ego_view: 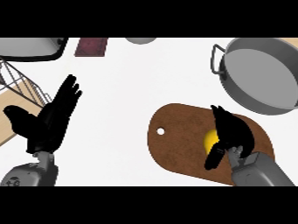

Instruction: Pick the lemon from the cutting board and place it in the pot

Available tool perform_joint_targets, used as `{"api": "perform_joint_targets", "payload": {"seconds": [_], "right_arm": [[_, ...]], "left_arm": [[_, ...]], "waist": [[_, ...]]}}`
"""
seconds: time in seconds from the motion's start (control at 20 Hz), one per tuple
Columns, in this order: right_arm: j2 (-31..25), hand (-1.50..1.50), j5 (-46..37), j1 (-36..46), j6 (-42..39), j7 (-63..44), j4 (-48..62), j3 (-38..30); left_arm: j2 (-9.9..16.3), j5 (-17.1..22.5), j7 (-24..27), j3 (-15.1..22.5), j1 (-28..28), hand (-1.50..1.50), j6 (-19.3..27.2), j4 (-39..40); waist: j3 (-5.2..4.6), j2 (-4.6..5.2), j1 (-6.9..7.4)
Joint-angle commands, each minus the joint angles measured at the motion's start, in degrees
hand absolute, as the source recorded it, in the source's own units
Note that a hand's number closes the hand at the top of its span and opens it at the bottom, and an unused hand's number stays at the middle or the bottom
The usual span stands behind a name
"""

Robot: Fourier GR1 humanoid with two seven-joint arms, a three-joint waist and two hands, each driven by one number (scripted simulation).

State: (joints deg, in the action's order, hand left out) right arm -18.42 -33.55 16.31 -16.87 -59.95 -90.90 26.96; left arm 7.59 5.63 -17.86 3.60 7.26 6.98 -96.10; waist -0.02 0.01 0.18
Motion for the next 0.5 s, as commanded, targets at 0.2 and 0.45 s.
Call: {"api": "perform_joint_targets", "payload": {"seconds": [0.2,0.45], "right_arm": [[3.93,-1.50,-2.89,1.71,-3.72,-0.51,6.42,-3.75],[7.05,1.50,-7.99,2.26,-0.05,6.55,6.38,-2.77]], "left_arm": [[-1.98,-1.23,-2.10,-0.16,2.15,0.00,1.05,0.52],[-3.37,-2.68,-2.66,1.62,-1.35,0.00,1.23,-3.11]], "waist": [[0.02,0.01,-0.10],[0.02,-0.02,0.03]]}}
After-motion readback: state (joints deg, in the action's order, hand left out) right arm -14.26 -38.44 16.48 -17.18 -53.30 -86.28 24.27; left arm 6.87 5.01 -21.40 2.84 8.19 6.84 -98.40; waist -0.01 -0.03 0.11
